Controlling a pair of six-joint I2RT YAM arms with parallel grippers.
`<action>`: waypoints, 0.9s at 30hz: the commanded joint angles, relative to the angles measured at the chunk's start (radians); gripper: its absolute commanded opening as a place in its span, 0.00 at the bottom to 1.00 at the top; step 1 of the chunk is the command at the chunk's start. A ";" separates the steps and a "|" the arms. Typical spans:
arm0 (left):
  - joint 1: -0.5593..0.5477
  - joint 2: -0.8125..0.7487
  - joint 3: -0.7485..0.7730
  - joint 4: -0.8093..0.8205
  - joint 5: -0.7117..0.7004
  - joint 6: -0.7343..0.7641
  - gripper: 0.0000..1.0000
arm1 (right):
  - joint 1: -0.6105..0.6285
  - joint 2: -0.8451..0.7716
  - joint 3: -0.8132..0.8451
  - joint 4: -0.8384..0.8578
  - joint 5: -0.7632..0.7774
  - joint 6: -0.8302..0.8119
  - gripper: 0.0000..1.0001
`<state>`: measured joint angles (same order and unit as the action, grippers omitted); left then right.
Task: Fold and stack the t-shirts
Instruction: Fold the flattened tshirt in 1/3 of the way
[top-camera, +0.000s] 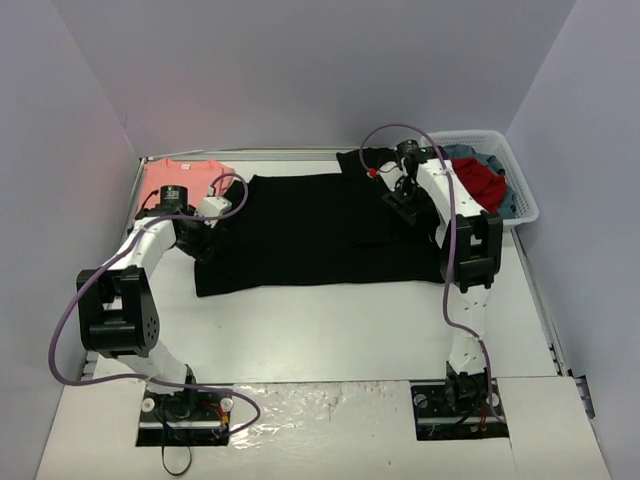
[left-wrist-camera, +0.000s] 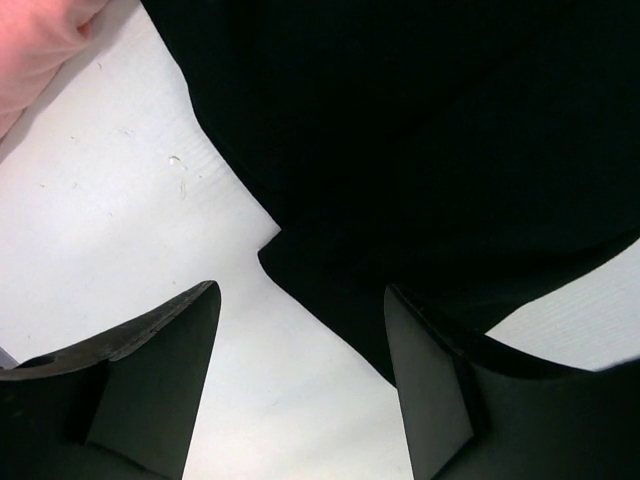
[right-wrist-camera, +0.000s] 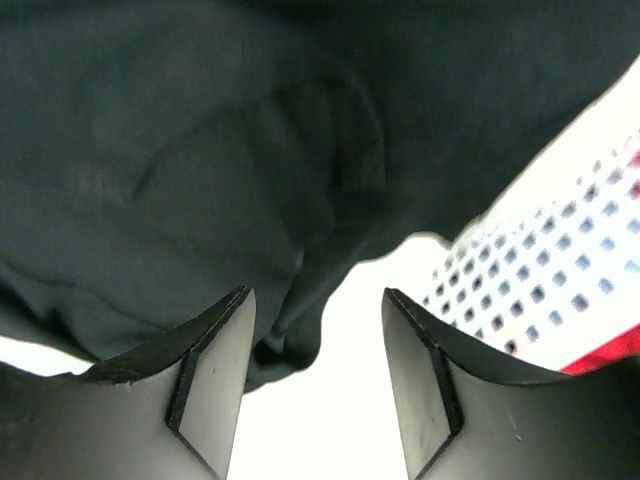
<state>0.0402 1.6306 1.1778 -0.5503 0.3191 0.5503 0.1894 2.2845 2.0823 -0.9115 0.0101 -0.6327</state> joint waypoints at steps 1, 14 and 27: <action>0.003 -0.080 -0.021 -0.031 -0.002 0.031 0.65 | -0.024 -0.199 -0.124 0.006 0.001 0.010 0.50; 0.013 -0.314 -0.280 -0.073 -0.026 0.128 0.65 | -0.080 -0.594 -0.671 0.033 -0.038 -0.084 0.59; 0.015 -0.347 -0.359 -0.037 -0.049 0.102 0.65 | -0.140 -0.524 -0.800 0.074 -0.147 -0.130 0.54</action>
<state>0.0471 1.3102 0.8230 -0.5941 0.2821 0.6521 0.0658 1.7172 1.2675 -0.8284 -0.0914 -0.7437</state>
